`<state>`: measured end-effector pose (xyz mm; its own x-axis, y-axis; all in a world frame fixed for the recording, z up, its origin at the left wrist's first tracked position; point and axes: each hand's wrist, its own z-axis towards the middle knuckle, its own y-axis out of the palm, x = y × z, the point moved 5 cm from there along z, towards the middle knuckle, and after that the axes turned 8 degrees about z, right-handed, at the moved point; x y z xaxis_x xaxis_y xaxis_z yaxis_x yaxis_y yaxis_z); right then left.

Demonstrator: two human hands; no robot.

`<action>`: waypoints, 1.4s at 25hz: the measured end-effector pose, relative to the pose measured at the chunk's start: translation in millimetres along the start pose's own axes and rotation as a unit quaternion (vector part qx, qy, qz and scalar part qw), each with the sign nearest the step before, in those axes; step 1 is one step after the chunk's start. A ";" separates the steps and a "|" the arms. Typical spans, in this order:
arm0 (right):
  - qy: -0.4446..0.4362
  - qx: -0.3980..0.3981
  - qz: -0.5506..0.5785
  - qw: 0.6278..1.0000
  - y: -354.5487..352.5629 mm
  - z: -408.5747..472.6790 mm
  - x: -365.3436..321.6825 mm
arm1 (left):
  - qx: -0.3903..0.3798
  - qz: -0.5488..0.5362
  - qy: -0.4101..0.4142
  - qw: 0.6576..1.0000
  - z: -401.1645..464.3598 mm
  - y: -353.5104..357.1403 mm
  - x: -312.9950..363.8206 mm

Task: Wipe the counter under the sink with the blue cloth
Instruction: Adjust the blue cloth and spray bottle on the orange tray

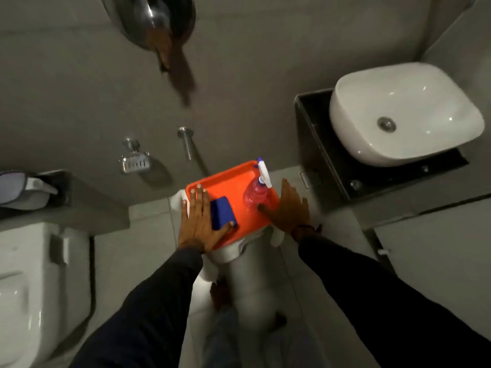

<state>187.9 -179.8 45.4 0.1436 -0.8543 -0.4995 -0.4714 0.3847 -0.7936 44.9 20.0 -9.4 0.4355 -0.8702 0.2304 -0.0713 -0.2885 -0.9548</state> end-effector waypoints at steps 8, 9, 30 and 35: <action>0.027 0.040 0.315 0.948 71.2 95.2 12.4 | -0.037 -0.033 -0.107 0.993 -13.7 94.9 -11.5; 0.015 0.055 0.345 0.937 70.2 99.8 5.9 | -0.039 -0.034 -0.123 0.991 -12.1 101.3 -12.5; -0.136 -0.298 -0.144 0.934 91.1 98.9 -31.2 | -0.063 -0.010 -0.156 0.986 -7.9 115.0 -13.3; -0.103 -0.314 -0.146 0.933 117.9 87.3 -9.8 | -0.065 -0.014 -0.151 0.986 -7.5 118.7 -16.5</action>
<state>206.8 -95.7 -73.6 0.4785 -0.7807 -0.4019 -0.7933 -0.1882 -0.5790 22.4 -2.9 -125.1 0.6844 -0.7087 0.1716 -0.1610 -0.3764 -0.9124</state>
